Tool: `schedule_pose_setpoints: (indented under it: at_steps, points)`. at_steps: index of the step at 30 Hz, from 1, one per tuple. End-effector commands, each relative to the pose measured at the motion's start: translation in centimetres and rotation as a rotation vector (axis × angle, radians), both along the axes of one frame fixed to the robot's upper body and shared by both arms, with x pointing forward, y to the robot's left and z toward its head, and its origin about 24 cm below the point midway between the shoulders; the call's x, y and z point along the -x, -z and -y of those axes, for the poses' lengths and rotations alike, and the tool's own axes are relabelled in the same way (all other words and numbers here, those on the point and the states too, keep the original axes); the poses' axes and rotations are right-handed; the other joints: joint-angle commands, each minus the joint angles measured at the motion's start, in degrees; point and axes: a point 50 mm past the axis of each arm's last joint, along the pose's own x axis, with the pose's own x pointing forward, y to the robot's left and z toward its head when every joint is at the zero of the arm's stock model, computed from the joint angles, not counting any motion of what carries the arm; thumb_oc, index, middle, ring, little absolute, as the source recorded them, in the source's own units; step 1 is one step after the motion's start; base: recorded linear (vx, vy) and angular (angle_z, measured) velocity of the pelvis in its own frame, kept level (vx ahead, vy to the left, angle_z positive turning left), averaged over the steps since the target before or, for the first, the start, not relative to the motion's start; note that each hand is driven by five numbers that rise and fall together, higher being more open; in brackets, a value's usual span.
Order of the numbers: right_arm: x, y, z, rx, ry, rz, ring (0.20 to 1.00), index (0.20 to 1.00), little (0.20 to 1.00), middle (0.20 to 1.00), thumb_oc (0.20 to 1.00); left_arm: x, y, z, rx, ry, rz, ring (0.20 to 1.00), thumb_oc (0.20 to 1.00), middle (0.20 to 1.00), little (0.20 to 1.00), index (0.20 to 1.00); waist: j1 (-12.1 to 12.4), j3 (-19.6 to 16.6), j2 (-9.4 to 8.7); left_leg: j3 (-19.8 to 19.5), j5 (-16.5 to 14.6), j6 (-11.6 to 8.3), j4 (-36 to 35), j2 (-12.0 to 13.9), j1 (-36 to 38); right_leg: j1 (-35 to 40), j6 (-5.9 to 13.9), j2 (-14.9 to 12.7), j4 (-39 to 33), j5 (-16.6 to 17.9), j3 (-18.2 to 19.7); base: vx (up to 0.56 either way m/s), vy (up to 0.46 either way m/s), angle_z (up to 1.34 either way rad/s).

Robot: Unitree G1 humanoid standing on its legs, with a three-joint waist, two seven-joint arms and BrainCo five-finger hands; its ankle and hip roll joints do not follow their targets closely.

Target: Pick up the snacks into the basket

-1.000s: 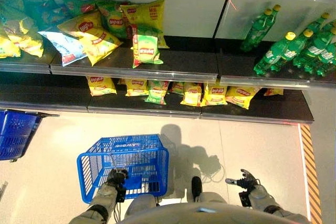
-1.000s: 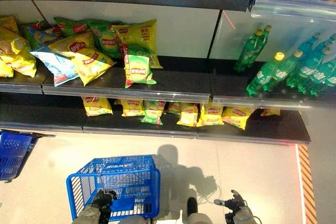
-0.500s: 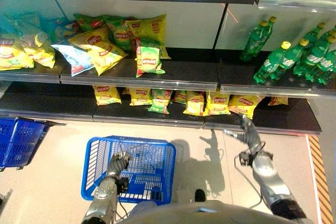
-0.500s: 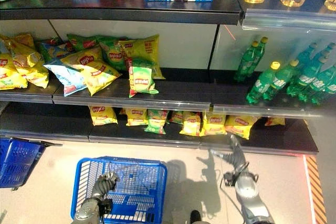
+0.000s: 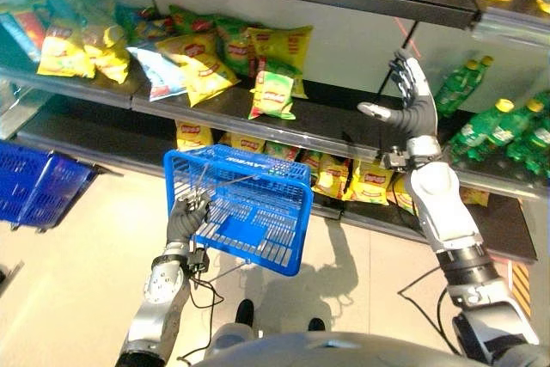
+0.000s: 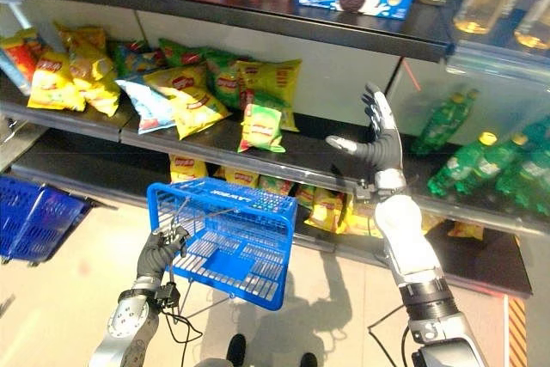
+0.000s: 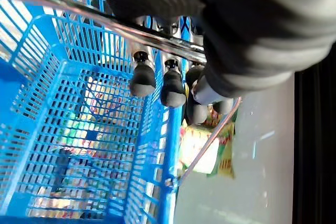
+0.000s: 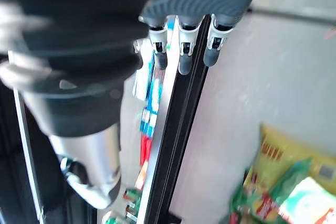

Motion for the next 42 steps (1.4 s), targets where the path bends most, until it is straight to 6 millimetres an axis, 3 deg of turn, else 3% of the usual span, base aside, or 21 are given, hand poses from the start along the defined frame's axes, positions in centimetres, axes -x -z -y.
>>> schedule_pose_setpoints:
  at_steps: [1, 5, 10, 17, 21, 24, 29, 33, 35, 42]
  points:
    - [-2.3, -4.1, -0.6, -0.052, -0.005, 0.089, 1.000, 1.000, 1.000, 1.000, 1.000, -2.1, -8.8, -0.4, 0.002, 0.058, 0.433, 0.200, 0.200, 0.200, 0.200, 0.200, 2.51, 4.36, -1.40, -0.94, -8.51, 0.61, 9.41, -2.20, -4.24, -4.86, 4.61, -2.63, 4.78, -2.40, 0.64, -0.17, -0.014, 0.20]
    - [-4.4, -5.0, -0.3, -0.091, 0.048, 0.059, 1.000, 1.000, 1.000, 1.000, 1.000, -2.9, -10.1, -0.1, 0.016, 0.092, 0.490, 0.200, 0.200, 0.200, 0.200, 0.200, 3.88, 7.54, -1.32, -2.46, -8.04, 0.33, 11.69, -3.21, -8.43, -8.16, 4.20, -3.02, 6.54, -2.19, -0.60, -0.16, -0.012, 0.30]
    - [-6.6, -6.8, 2.8, -0.196, 0.231, 0.034, 1.000, 1.000, 1.000, 1.000, 1.000, -3.6, -11.7, 1.5, 0.063, 0.145, 0.573, 0.200, 0.200, 0.200, 0.200, 0.200, 6.09, 10.63, 0.17, -5.46, -6.15, -0.25, 11.76, -4.50, -13.05, -11.61, 4.29, -4.09, 8.21, -1.60, -3.90, -0.02, 0.061, 0.61]
    - [-7.8, -10.0, 6.6, -0.293, 0.363, 0.028, 1.000, 1.000, 1.000, 1.000, 1.000, -3.6, -13.1, 2.2, 0.096, 0.184, 0.640, 0.200, 0.200, 0.200, 0.200, 0.200, 8.44, 13.45, 0.36, -6.19, -6.43, -0.26, 13.15, -5.66, -15.85, -12.45, 4.82, -5.31, 7.98, -1.51, -4.93, 0.06, 0.059, 0.21]
    - [-7.7, -11.9, 8.6, -0.328, 0.406, 0.049, 1.000, 1.000, 1.000, 1.000, 1.000, -3.5, -13.3, 2.7, 0.103, 0.218, 0.650, 0.200, 0.200, 0.200, 0.200, 0.200, 9.39, 13.82, 0.15, -6.82, -6.60, -0.29, 13.30, -6.17, -16.87, -12.39, 5.12, -5.74, 7.19, -1.28, -5.79, 0.10, 0.016, 0.20]
    - [-6.9, -14.4, 10.9, -0.372, 0.449, 0.097, 1.000, 1.000, 1.000, 1.000, 1.000, -3.3, -13.5, 2.8, 0.092, 0.249, 0.650, 0.200, 0.200, 0.200, 0.200, 0.200, 10.21, 13.53, -0.38, -7.82, -6.99, -0.29, 13.77, -6.87, -17.80, -11.82, 5.46, -6.31, 6.23, -1.32, -7.13, 0.12, 0.016, 0.14]
    - [-6.0, -16.2, 13.2, -0.440, 0.525, 0.129, 1.000, 1.000, 1.000, 1.000, 1.000, -3.4, -13.4, 2.8, 0.087, 0.259, 0.639, 0.200, 0.200, 0.200, 0.200, 0.200, 10.90, 13.54, -0.72, -8.36, -8.16, -0.02, 15.38, -7.92, -19.08, -11.52, 5.65, -6.85, 6.09, -1.74, -8.02, 0.08, 0.010, 0.17]
    - [-6.0, -17.2, 13.2, -0.438, 0.541, 0.128, 1.000, 1.000, 1.000, 1.000, 1.000, -3.4, -13.5, 3.0, 0.090, 0.259, 0.639, 0.200, 0.200, 0.200, 0.200, 0.200, 10.94, 13.82, -0.95, -8.16, -8.59, 0.23, 16.07, -8.09, -19.94, -11.77, 5.72, -6.99, 5.82, -1.53, -7.91, 0.04, -0.005, 0.05]
    - [-5.7, -17.3, 14.3, -0.448, 0.573, 0.114, 1.000, 1.000, 1.000, 1.000, 1.000, -3.4, -13.8, 3.2, 0.095, 0.269, 0.647, 0.200, 0.200, 0.200, 0.200, 0.200, 11.10, 14.13, -0.92, -8.20, -8.55, 0.12, 16.27, -8.27, -20.64, -12.10, 5.81, -7.16, 5.79, -1.43, -8.07, 0.00, -0.018, 0.01]
    - [-4.9, -17.1, 16.6, -0.494, 0.587, 0.052, 1.000, 1.000, 1.000, 1.000, 1.000, -3.7, -14.5, 4.5, 0.112, 0.330, 0.675, 0.200, 0.200, 0.200, 0.200, 0.200, 11.56, 18.03, 1.34, -8.84, -9.98, 0.11, 21.05, -9.55, -25.31, -16.72, 4.53, -7.58, 12.05, -4.01, -8.87, -0.03, -0.008, 0.08]
